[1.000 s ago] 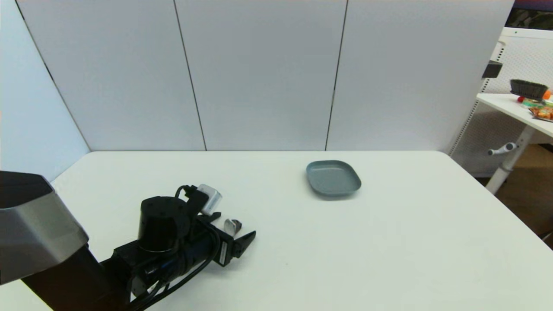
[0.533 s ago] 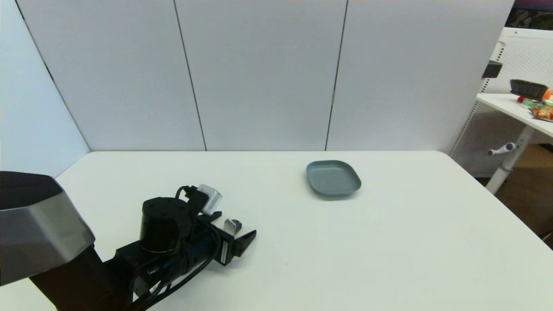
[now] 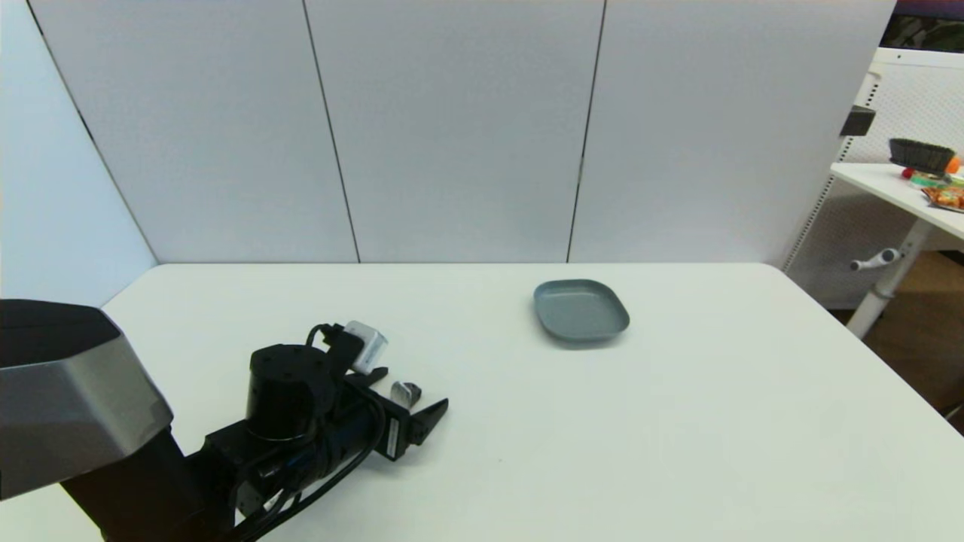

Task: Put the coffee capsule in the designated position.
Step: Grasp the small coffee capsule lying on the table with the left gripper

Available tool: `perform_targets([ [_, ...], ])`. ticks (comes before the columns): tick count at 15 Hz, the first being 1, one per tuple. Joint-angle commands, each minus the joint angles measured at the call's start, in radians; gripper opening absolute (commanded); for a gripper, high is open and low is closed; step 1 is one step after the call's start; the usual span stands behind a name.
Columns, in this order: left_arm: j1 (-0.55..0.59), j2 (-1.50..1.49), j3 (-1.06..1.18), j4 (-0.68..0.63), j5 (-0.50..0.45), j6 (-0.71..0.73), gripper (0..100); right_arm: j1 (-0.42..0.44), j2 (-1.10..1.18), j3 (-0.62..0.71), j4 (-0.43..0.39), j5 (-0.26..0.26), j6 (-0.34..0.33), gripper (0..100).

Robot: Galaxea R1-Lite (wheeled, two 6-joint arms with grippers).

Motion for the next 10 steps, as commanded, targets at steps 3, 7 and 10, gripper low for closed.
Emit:
perform_targets([
  [3,0.000,0.004,-0.003,0.003,0.001,0.002,100,0.000,0.001,0.006,-0.001,-0.001,0.000,100],
  [7,0.000,-0.028,-0.009,0.022,0.003,0.013,100,0.000,0.001,0.006,-0.001,-0.001,0.000,100],
  [10,0.001,-0.069,-0.008,0.049,0.003,0.014,100,0.000,0.001,0.006,-0.001,-0.001,0.000,100],
])
